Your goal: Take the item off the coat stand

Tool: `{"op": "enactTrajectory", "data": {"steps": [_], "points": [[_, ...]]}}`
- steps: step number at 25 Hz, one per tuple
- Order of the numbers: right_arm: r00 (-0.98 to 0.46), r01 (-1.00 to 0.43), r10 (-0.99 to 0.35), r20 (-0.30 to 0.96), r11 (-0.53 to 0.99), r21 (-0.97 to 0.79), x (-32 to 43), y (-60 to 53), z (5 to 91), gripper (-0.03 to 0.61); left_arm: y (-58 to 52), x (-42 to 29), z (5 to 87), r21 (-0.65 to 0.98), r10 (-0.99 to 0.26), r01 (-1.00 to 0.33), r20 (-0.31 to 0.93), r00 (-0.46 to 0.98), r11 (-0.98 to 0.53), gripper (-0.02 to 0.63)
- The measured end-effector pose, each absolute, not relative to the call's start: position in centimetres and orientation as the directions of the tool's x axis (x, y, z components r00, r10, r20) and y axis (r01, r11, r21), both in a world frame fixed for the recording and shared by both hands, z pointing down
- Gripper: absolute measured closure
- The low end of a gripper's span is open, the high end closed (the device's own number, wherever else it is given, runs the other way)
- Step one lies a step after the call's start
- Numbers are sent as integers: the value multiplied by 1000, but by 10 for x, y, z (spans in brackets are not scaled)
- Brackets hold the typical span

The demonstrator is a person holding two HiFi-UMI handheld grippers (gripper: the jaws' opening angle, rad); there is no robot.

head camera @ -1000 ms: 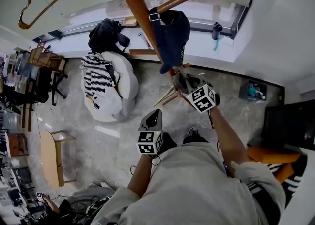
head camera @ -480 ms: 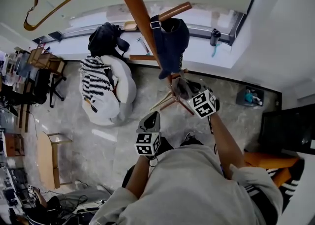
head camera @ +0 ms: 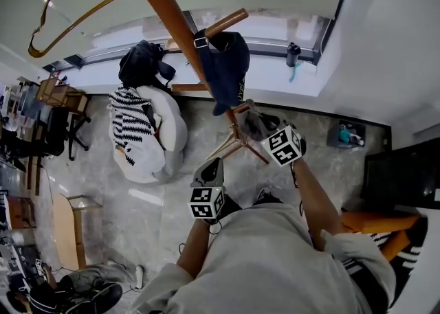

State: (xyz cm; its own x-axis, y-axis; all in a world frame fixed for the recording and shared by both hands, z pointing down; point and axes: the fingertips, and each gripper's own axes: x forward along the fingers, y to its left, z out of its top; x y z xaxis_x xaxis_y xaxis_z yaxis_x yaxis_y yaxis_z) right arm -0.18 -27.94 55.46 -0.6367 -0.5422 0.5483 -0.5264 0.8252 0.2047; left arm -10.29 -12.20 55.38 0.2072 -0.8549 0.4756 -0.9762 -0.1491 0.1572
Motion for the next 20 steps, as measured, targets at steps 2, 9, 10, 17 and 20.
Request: {"op": "enactTrajectory", "data": {"steps": [2, 9, 10, 17, 20], "points": [[-635, -533, -549, 544, 821, 206, 1, -281, 553, 565, -123, -102, 554, 157, -855, -976, 475, 208, -150, 604], [-628, -551, -568, 532, 807, 213, 13, -284, 550, 565, -127, -91, 553, 157, -855, -973, 469, 222, -166, 603], [-625, -555, -572, 531, 804, 212, 15, -285, 549, 565, -127, -90, 553, 158, -855, -973, 468, 224, -169, 603], [-600, -591, -602, 527, 777, 214, 32, -290, 548, 565, -132, -84, 556, 166, -849, -968, 467, 246, -189, 604], [-589, -609, -617, 522, 763, 216, 39, -291, 546, 565, -135, -80, 558, 175, -845, -963, 466, 263, -203, 603]]}}
